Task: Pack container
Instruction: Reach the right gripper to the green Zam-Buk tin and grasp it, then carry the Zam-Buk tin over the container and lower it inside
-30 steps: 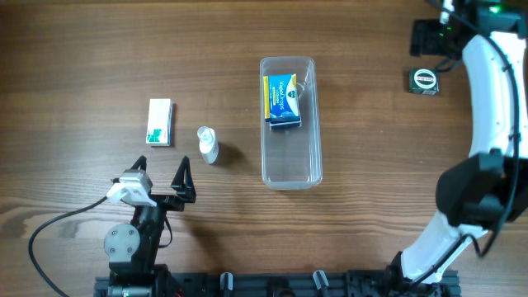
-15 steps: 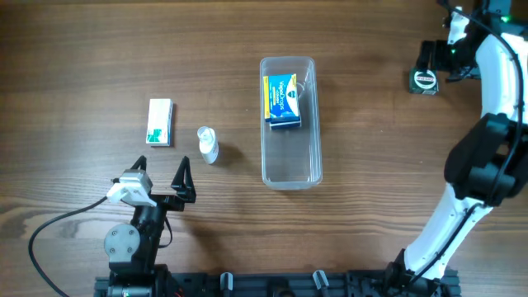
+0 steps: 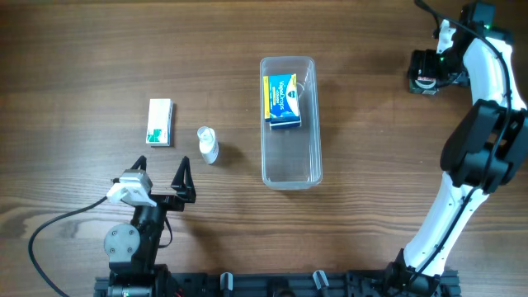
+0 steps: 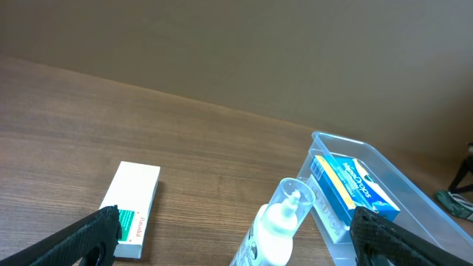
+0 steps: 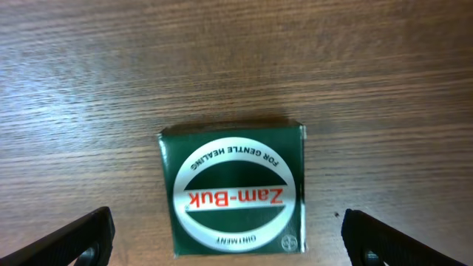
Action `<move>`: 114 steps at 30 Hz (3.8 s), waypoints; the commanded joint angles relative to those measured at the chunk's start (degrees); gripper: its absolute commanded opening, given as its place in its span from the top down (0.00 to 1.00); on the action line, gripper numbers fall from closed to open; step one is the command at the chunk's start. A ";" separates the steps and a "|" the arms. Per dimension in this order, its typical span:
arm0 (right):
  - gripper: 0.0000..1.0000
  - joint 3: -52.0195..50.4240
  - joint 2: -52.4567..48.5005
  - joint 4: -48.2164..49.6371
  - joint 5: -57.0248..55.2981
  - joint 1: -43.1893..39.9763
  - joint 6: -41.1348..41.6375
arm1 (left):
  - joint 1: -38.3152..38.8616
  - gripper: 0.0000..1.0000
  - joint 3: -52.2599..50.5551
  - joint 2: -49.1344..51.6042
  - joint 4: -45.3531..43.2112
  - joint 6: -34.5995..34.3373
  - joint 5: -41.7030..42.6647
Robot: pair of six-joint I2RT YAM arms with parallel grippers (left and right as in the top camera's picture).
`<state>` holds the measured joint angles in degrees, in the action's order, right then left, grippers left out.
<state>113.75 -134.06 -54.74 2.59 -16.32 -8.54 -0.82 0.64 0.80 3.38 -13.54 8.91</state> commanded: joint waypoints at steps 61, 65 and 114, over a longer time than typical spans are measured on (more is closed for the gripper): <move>0.43 0.15 1.66 2.51 8.41 0.39 4.70 | -0.31 0.00 -0.33 -0.42 0.07 1.36 0.48; 0.44 0.15 5.99 1.40 15.13 0.42 5.73 | -0.31 0.00 -0.33 -0.42 0.07 1.33 0.48; 0.39 0.13 8.76 -5.05 -3.65 43.12 29.68 | -0.31 0.00 -0.33 -0.42 0.07 1.33 0.48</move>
<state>113.75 -124.11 -60.34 -1.54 26.06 19.94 -0.82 0.64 0.80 3.38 -13.54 8.91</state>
